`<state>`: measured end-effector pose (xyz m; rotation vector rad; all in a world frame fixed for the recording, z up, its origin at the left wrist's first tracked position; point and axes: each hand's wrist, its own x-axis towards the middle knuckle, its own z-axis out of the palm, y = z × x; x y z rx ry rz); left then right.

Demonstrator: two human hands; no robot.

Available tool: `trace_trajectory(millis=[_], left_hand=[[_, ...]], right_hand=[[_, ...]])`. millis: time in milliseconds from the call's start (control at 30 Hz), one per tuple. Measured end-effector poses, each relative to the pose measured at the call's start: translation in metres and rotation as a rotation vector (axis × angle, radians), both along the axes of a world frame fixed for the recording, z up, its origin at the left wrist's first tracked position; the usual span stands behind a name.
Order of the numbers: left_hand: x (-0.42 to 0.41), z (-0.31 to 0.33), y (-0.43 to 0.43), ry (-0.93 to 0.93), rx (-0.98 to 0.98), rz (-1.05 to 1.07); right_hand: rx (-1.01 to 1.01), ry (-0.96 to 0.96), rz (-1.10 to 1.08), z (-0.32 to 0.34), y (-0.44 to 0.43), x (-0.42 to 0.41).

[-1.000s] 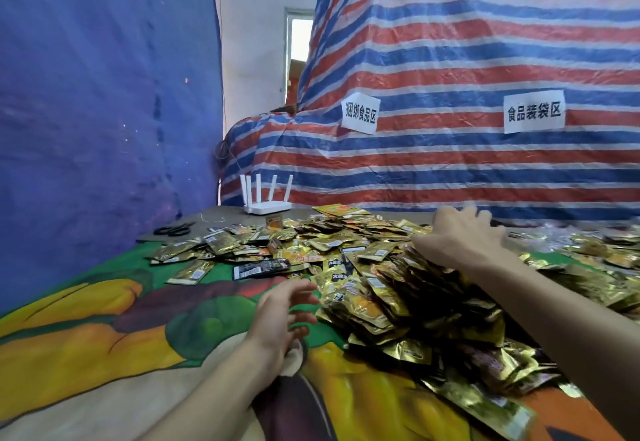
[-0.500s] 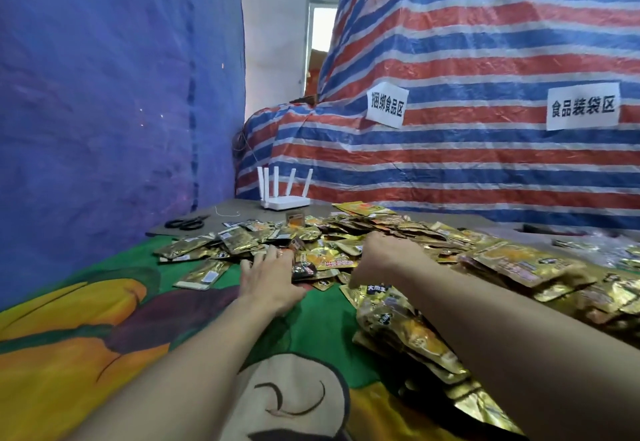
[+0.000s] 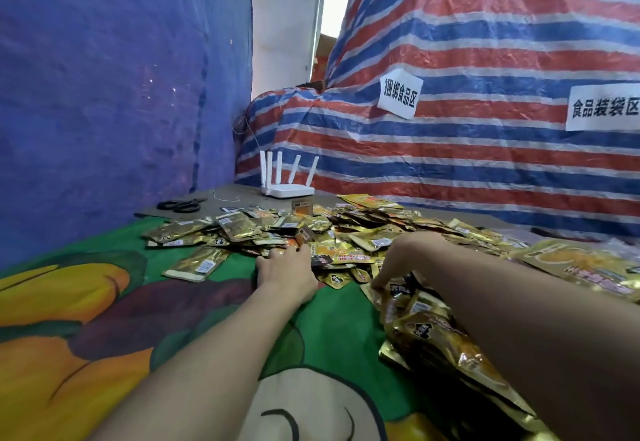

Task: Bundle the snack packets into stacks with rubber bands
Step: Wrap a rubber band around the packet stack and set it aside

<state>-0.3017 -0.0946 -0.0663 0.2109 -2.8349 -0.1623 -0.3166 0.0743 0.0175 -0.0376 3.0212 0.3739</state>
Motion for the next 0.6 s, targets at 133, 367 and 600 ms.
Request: trace_trajectory(millis=[133, 367, 600], left_hand=[[0.01, 0.002, -0.003, 0.089, -0.136, -0.078], [0.033, 0.015, -0.007, 0.237, -0.024, -0.178], [0.062, 0.033, -0.011, 0.333, 0.731, -0.03]], right_hand=[[-0.223, 0.185, -0.014, -0.007, 0.004, -0.008], [-0.419, 0.406, 0.032, -0.011, 0.005, -0.005], [-0.656, 0.523, 0.116, 0.005, -0.02, 0.012]])
